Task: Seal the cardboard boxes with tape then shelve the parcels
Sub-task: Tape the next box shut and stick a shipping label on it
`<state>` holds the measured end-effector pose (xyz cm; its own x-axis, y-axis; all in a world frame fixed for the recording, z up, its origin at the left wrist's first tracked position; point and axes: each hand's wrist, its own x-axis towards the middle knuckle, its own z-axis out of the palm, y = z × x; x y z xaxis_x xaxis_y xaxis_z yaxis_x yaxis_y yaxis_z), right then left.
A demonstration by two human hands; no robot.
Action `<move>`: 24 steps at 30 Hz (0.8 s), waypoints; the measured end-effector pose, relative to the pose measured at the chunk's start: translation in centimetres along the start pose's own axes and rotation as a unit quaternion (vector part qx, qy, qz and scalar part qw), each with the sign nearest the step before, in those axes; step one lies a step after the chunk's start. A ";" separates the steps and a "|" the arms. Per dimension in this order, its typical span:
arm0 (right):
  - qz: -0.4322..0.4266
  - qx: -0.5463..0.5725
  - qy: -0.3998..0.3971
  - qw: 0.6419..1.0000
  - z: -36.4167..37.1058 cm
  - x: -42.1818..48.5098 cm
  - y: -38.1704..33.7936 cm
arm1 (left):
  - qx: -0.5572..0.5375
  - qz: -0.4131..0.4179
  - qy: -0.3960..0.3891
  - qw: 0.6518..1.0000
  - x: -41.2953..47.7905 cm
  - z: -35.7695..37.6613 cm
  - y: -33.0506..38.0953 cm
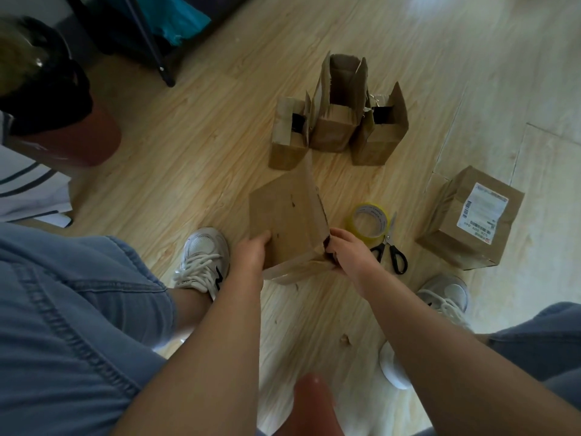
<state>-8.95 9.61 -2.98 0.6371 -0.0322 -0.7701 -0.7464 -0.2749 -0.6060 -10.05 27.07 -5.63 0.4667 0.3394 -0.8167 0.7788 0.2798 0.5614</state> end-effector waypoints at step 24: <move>0.001 0.118 -0.010 0.993 -2.9 0.8 0.0 | 0.018 0.060 -0.031 0.998 -0.5 1.2 0.2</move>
<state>-7.91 6.81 -2.99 0.6331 -0.0130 -0.7740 -0.7737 -0.0427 -0.6321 -9.64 25.85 -5.30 0.5818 0.3115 -0.7513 0.7296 0.2083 0.6514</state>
